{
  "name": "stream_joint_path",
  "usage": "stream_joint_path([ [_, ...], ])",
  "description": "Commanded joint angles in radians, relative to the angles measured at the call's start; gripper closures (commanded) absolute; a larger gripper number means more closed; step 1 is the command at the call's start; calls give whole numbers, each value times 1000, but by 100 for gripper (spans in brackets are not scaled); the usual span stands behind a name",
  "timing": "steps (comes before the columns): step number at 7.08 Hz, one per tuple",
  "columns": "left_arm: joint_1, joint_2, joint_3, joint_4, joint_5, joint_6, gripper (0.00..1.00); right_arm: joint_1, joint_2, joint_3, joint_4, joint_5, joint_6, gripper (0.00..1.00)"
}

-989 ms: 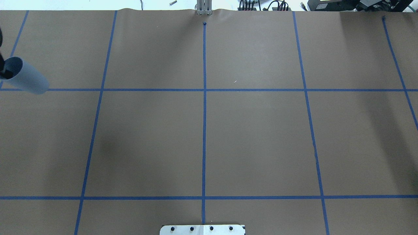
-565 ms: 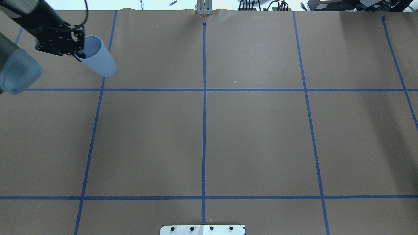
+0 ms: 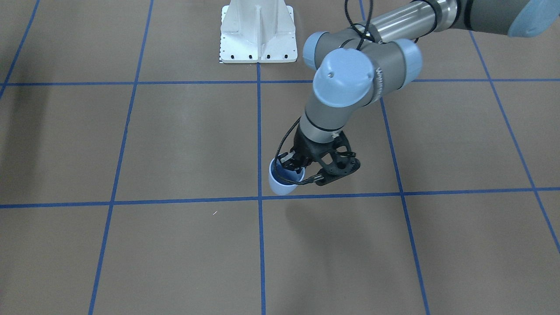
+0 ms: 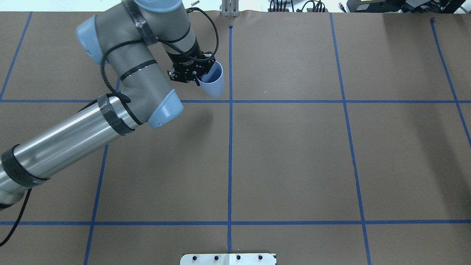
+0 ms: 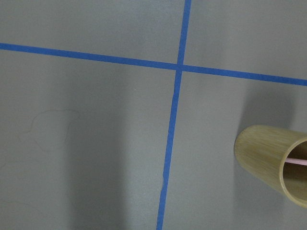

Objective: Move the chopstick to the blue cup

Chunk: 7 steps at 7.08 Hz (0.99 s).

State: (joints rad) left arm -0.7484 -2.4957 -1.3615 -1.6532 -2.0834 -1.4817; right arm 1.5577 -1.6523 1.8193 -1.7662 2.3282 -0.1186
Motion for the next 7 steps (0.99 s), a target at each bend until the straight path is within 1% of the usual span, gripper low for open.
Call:
stream_joint_path([
  [1, 76, -37, 70, -49, 58, -43, 100, -1, -3, -5, -1, 51, 13, 0],
  [2, 81, -29, 59, -43, 57, -43, 100, -1, -3, -6, -1, 65, 14, 0],
  [5, 89, -16, 47, -30, 59, -43, 100, -1, -3, -8, -9, 66, 16, 0],
  [7, 90, -6, 47, -30, 62, -43, 100, -1, -3, -12, -10, 115, 19, 0],
])
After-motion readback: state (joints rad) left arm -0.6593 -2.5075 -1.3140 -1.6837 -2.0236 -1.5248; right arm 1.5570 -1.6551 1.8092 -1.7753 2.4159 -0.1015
